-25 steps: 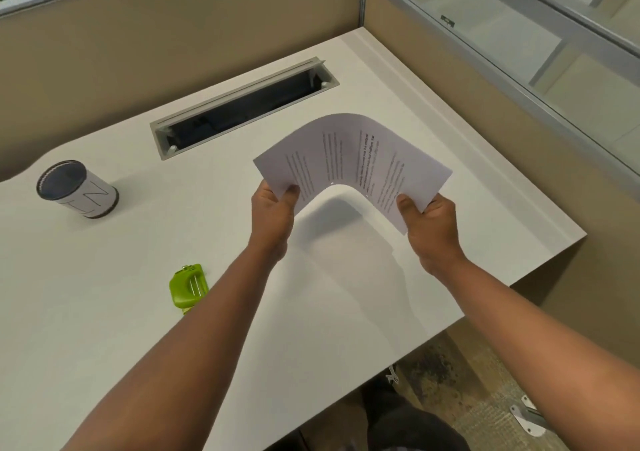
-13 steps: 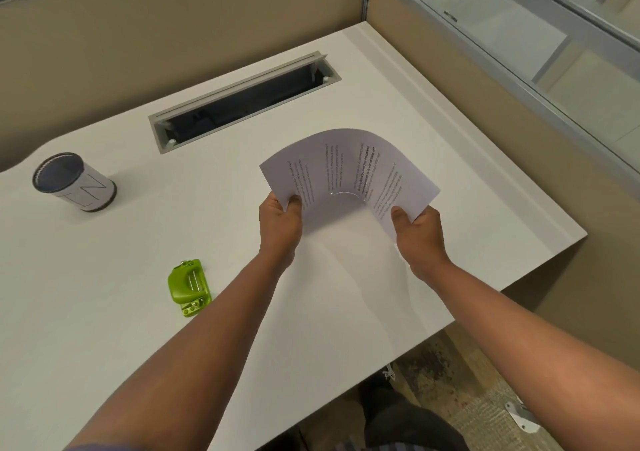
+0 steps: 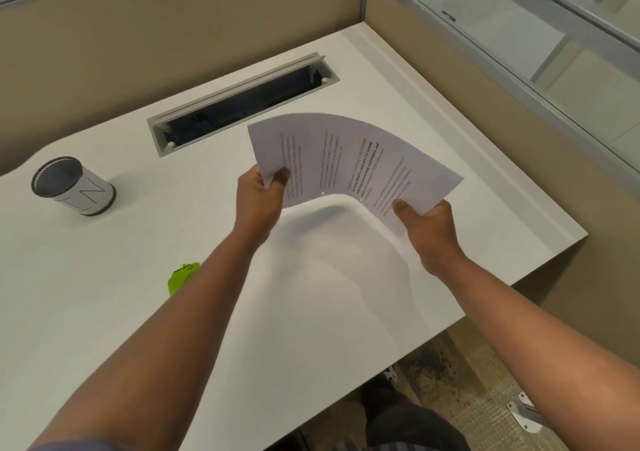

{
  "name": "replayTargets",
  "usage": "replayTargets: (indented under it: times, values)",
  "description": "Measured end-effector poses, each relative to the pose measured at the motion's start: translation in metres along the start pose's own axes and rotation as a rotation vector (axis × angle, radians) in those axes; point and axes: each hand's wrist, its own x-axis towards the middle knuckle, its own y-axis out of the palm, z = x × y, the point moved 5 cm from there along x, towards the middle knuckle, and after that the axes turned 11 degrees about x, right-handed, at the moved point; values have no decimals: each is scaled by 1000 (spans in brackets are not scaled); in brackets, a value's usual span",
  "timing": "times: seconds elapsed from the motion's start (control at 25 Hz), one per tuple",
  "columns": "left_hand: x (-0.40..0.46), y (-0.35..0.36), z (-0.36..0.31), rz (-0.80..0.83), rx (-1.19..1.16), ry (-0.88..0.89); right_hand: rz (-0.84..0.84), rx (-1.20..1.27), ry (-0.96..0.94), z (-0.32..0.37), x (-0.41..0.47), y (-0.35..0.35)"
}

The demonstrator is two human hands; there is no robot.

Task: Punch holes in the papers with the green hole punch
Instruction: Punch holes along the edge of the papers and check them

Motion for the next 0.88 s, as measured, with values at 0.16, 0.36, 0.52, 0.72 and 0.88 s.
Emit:
replayTargets:
  times: [0.16, 0.36, 0.52, 0.72, 0.88]
  values:
    - [19, -31, -42, 130, 263, 94, -20, 71, -174, 39, 10, -17]
    - [24, -34, -72, 349, 511, 183, 47, -480, -391, 82, 18, -8]
    - [25, -26, -87, 422, 583, 256, 244, -672, -280, 86, 26, 18]
    - [34, -8, -92, 449, 616, 314, 281, -615, -152, 74, 37, 13]
    - [41, 9, -73, 102, 405, 205, 224, -476, -19, 61, 58, -13]
